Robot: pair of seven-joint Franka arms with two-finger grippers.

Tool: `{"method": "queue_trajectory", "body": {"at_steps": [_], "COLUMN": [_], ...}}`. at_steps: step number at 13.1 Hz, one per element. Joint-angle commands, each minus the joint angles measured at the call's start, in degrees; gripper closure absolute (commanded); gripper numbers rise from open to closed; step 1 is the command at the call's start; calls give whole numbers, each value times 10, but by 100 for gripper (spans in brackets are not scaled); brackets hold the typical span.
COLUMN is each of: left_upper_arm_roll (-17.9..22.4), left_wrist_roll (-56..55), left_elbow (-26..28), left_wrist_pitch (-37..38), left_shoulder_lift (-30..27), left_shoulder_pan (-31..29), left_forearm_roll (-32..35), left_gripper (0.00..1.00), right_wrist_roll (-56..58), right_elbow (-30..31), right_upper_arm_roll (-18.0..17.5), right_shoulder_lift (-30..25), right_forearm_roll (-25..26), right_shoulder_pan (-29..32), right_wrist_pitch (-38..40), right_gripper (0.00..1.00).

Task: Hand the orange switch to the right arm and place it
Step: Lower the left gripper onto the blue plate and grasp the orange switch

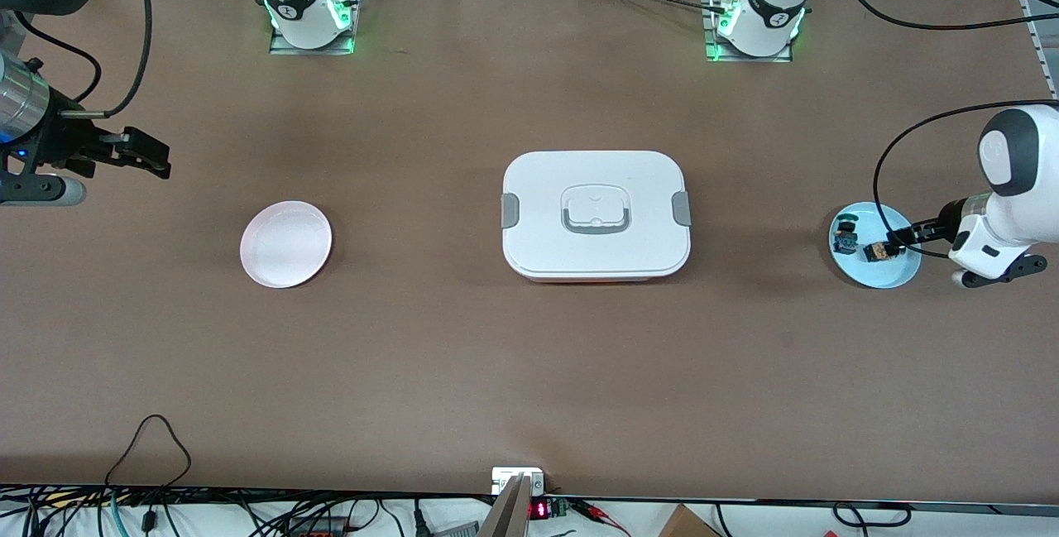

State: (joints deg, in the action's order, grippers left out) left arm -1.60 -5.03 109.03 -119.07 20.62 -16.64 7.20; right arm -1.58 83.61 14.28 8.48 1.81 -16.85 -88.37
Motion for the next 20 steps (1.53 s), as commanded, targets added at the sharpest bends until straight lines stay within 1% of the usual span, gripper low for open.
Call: {"method": "queue_trajectory", "body": {"at_steps": [1,3,5,10,12,14,20], "left_upper_arm_roll": [-6,-6,-6,-7,-7,-7,-7], "left_wrist_roll": [6,7,15,28,28,28,29], "left_elbow": [29,29,29,29,36,37,36], "left_wrist_pitch": [-58,-115,-150,-172,-172,-172,-173], "left_shoulder_lift": [1,35,58,87,88,94,115], "left_shoulder_pan": [-8,-14,-14,-35,-39,-39,-46], "left_forearm_roll": [19,19,19,19,19,19,19], "left_gripper": [0,0,0,0,0,0,0], "right_wrist_roll": [9,8,8,8,17,38,32], "right_elbow": [-2,-2,-2,-1,-2,-3,-5], "right_upper_arm_roll": [-3,-3,-3,-3,-2,-2,-3], "right_shoulder_lift": [0,0,0,3,2,0,0], "right_forearm_roll": [6,6,6,2,-18,-15,-11], "right_shoulder_pan": [5,5,6,18,22,22,20], "right_wrist_pitch": [0,-2,-3,-4,-4,-4,-3], "right_gripper": [0,0,0,0,0,0,0]}}
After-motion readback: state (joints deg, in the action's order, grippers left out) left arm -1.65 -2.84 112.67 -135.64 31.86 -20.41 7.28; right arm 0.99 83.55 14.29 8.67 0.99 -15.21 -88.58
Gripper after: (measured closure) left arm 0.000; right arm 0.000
